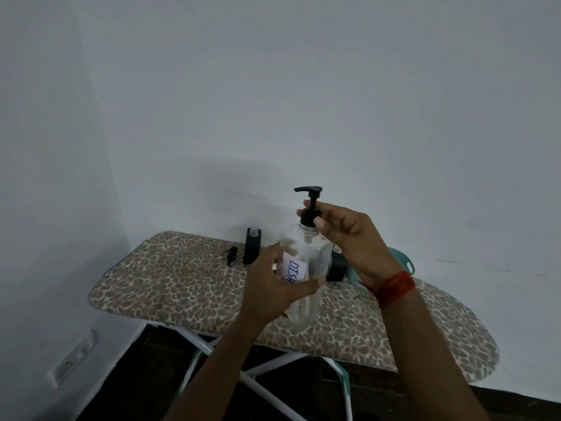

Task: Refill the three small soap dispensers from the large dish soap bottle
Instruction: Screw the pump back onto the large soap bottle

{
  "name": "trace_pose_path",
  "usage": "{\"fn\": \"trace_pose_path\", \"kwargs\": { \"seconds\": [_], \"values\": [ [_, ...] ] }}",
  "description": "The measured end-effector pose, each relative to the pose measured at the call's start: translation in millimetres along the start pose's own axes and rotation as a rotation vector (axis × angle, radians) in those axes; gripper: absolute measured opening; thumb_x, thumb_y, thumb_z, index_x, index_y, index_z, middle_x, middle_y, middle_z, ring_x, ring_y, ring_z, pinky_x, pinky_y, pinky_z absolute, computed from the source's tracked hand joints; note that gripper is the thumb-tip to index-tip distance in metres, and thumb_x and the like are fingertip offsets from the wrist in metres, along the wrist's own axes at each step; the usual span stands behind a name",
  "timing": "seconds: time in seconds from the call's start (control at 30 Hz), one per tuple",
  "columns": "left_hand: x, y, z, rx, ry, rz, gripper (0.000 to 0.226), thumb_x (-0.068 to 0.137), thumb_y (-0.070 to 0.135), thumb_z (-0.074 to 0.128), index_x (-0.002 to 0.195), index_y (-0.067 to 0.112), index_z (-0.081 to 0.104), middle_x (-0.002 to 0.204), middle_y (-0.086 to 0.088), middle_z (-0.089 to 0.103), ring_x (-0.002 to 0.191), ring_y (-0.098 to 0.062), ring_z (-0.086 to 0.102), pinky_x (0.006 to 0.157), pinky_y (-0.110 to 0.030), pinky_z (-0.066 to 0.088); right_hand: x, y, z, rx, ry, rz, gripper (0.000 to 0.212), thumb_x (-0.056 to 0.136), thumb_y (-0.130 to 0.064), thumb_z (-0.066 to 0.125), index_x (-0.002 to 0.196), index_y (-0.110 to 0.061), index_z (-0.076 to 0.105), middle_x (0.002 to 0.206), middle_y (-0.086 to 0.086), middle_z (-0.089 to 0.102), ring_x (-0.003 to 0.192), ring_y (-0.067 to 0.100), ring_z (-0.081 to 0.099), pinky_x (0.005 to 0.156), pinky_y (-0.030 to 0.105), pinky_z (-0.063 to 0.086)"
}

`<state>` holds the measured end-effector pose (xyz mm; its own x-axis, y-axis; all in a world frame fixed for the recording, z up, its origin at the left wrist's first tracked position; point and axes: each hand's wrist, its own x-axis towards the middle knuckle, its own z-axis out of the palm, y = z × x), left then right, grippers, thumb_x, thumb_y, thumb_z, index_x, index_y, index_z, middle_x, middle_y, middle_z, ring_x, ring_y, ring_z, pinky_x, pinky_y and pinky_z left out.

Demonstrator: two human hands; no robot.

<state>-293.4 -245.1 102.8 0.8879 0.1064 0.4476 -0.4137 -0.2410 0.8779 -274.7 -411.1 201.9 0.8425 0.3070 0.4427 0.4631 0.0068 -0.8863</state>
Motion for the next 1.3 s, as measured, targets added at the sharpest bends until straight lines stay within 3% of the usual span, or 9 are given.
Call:
{"fn": "trace_pose_path", "kwargs": {
  "seconds": [0.13,0.23,0.37,0.5,0.6,0.87,1.07,1.2,1.3],
  "values": [
    [-6,8,9,0.232,0.17,0.091,0.087,0.051,0.061,0.083,0.126,0.026,0.055,0.113,0.014,0.061,0.099,-0.005,0.061,0.069,-0.022,0.053,2,-1,8,-0.136,0.087,-0.038,0.021,0.084,-0.005,0.075,0.103,-0.014,0.074,0.105,0.003,0.075,0.099,0.019,0.07,0.091,0.037,0.055],
    [-7,8,13,0.412,0.339,0.169,0.099,0.051,0.048,0.093,0.137,0.021,0.051,0.119,0.005,0.06,0.106,-0.011,0.057,0.074,-0.022,0.046,-1,8,28,-0.371,0.322,-0.067,0.015,0.078,-0.024,0.083,0.085,-0.028,0.07,0.095,-0.006,0.074,0.09,0.015,0.069,0.085,0.035,0.056],
    [-5,2,19,0.515,0.334,0.201,0.103,0.054,0.047,0.093,0.141,0.013,0.052,0.132,-0.006,0.06,0.12,-0.021,0.055,0.079,-0.026,0.045,-2,21,46,-0.439,0.67,-0.086,0.048,0.065,-0.05,0.087,0.075,-0.015,0.057,0.07,-0.002,0.06,0.063,0.009,0.053,0.061,0.016,0.046],
    [2,-5,4,0.274,0.149,0.052,0.089,0.053,0.059,0.086,0.13,0.023,0.058,0.116,0.01,0.063,0.101,-0.003,0.059,0.07,-0.019,0.048,1,21,17,0.024,0.223,0.039,0.041,0.081,-0.033,0.075,0.117,-0.017,0.065,0.112,-0.007,0.071,0.099,0.008,0.069,0.085,0.024,0.051],
    [8,-15,-9,0.01,-0.052,-0.01,0.069,0.06,0.038,0.096,0.118,0.02,0.063,0.114,0.007,0.07,0.098,0.0,0.067,0.071,-0.017,0.055,4,22,1,-0.032,-0.033,0.038,0.042,0.095,-0.013,0.062,0.136,-0.01,0.057,0.131,0.0,0.066,0.124,0.013,0.059,0.1,0.027,0.049],
    [2,-13,4,0.125,0.18,0.054,0.084,0.056,0.055,0.084,0.125,0.014,0.059,0.112,0.002,0.065,0.103,-0.016,0.066,0.08,-0.039,0.058,12,27,21,-0.061,0.135,-0.061,0.034,0.086,-0.006,0.073,0.116,-0.021,0.07,0.1,-0.004,0.072,0.093,0.006,0.066,0.083,0.021,0.051],
    [12,-30,-17,-0.034,-0.172,-0.02,0.076,0.058,0.039,0.09,0.121,0.008,0.064,0.114,-0.005,0.073,0.103,-0.022,0.071,0.082,-0.055,0.06,16,21,2,-0.046,-0.172,0.031,0.031,0.092,0.0,0.065,0.122,-0.005,0.066,0.119,0.005,0.071,0.114,0.019,0.065,0.095,0.028,0.051],
    [9,-25,-9,0.201,-0.019,0.034,0.09,0.05,0.057,0.08,0.129,0.019,0.061,0.117,0.007,0.064,0.104,-0.011,0.063,0.08,-0.039,0.058,12,34,27,0.033,0.172,0.064,0.022,0.081,0.009,0.073,0.099,-0.004,0.072,0.097,0.007,0.076,0.096,0.015,0.071,0.083,0.025,0.054],
    [1,-29,2,0.257,0.096,-0.026,0.097,0.048,0.056,0.078,0.135,0.018,0.058,0.119,0.003,0.062,0.106,-0.016,0.061,0.082,-0.04,0.058,12,47,40,-0.05,0.239,0.054,0.023,0.081,0.005,0.075,0.098,-0.01,0.073,0.096,0.002,0.076,0.093,0.008,0.072,0.08,0.02,0.055]
  ]
}}
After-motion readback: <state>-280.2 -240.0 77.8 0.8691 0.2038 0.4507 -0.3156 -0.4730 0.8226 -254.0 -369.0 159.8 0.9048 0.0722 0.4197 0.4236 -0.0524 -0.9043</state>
